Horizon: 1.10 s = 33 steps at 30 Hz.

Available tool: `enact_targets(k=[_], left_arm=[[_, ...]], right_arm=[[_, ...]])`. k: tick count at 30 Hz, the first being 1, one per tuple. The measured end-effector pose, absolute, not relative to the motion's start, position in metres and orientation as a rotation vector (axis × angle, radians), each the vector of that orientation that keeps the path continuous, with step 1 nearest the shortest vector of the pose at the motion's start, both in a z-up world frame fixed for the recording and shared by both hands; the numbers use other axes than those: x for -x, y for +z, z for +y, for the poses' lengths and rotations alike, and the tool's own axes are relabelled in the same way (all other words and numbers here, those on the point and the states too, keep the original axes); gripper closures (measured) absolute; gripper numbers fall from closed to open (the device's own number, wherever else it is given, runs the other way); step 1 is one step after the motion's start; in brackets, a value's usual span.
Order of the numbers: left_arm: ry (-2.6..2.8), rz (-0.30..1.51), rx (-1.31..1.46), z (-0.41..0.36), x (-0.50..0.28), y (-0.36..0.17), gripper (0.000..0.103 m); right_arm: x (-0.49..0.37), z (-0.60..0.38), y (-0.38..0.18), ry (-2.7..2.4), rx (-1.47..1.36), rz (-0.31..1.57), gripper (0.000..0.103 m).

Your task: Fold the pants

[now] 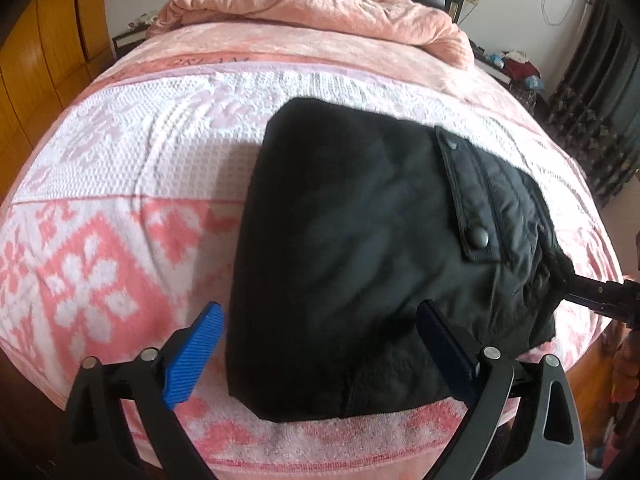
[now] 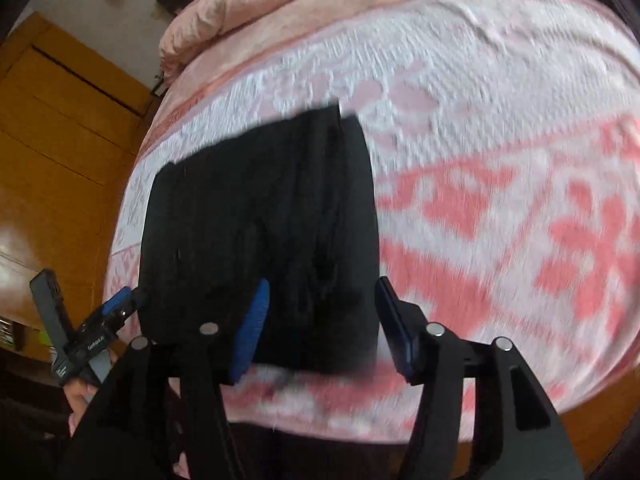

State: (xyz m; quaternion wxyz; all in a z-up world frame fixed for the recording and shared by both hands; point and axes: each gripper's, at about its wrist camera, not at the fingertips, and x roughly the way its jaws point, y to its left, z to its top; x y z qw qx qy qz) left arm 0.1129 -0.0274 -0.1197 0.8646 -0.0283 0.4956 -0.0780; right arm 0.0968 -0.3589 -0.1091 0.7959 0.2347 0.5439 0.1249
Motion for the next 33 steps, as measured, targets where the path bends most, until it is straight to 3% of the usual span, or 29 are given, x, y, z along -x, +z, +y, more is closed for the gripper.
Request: enact_targets(k=[2, 3, 5, 10, 16, 22, 31, 32, 33], left_arm=[[-0.165, 1.049, 0.066, -0.030, -0.112, -0.123, 0.006], [-0.165, 1.052, 0.068, -0.031, -0.112, -0.125, 0.006], [-0.164, 1.056, 0.065, -0.032, -0.113, -0.127, 0.006], [-0.158, 1.046, 0.060, -0.034, -0.110, -0.125, 0.006], [-0.178, 1.026, 0.038, -0.044, -0.107, -0.124, 0.006], [-0.184, 1.033, 0.042, -0.042, -0.111, -0.127, 0.006], [-0.241, 0.940, 0.075, -0.035, -0.093, -0.078, 0.006], [-0.248, 0.928, 0.069, -0.036, -0.091, -0.073, 0.006], [-0.254, 0.919, 0.063, -0.037, -0.089, -0.069, 0.005]], right_arm=[[-0.093, -0.354, -0.119, 0.285, -0.542, 1.181, 0.047], [-0.093, -0.353, -0.123, 0.296, -0.562, 1.183, 0.055], [-0.094, -0.353, -0.128, 0.345, -0.639, 1.184, 0.082], [-0.092, -0.355, -0.116, 0.359, -0.655, 1.154, 0.089], [-0.083, -0.345, -0.091, 0.291, -0.500, 1.149, 0.089], [-0.084, -0.336, -0.111, 0.238, -0.430, 1.199, 0.087], [-0.073, -0.344, -0.080, 0.270, -0.392, 1.110, 0.073], [-0.072, -0.345, -0.076, 0.264, -0.385, 1.100, 0.070], [-0.072, -0.346, -0.073, 0.262, -0.380, 1.091, 0.060]])
